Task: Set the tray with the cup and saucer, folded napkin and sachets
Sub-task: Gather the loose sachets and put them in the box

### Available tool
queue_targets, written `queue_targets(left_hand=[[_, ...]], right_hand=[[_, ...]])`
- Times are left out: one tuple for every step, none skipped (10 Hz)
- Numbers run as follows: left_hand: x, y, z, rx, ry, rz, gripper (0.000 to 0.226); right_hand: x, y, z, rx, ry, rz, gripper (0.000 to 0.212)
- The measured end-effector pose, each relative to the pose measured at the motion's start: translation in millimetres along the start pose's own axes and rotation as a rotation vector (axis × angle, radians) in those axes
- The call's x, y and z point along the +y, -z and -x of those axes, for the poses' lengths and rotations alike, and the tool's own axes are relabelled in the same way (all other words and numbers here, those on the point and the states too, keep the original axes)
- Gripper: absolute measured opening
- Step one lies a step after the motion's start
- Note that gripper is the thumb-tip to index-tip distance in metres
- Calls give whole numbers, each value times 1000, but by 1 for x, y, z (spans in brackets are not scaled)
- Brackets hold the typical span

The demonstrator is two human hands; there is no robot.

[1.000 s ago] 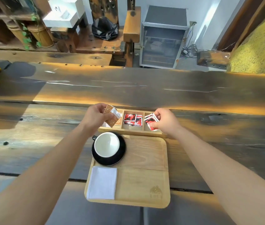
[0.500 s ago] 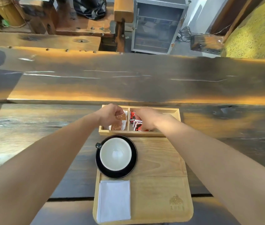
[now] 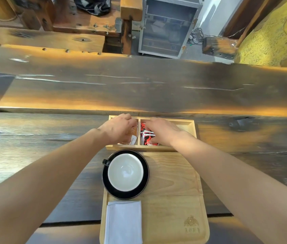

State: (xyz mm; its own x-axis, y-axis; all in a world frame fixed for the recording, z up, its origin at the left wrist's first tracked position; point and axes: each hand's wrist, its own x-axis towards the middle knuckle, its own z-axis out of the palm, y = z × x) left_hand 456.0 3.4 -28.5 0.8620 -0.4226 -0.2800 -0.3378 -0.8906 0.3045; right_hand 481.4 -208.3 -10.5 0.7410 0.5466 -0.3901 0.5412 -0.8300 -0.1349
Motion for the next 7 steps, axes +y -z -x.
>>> queue_targets(left_hand=[[5, 4, 5, 72, 29, -103, 71], [9, 11, 16, 176, 71, -77, 75], [20, 23, 36, 330, 163, -56, 79], [41, 44, 62, 554, 229, -61, 86], [72, 82, 85, 707, 290, -118, 92], [105, 132, 107, 839, 262, -79, 94], [144, 190, 134, 972, 221, -98, 94]], right_hand=[[0, -4, 10, 87, -54, -69, 51], [2, -9, 25, 197, -130, -156, 61], [0, -5, 49, 343, -194, -150, 71], [-6, 15, 79, 478, -183, -15, 95], [-17, 60, 109, 577, -171, 80, 107], [-31, 119, 142, 711, -166, 122, 109], [-45, 186, 182, 884, -155, 151, 108]])
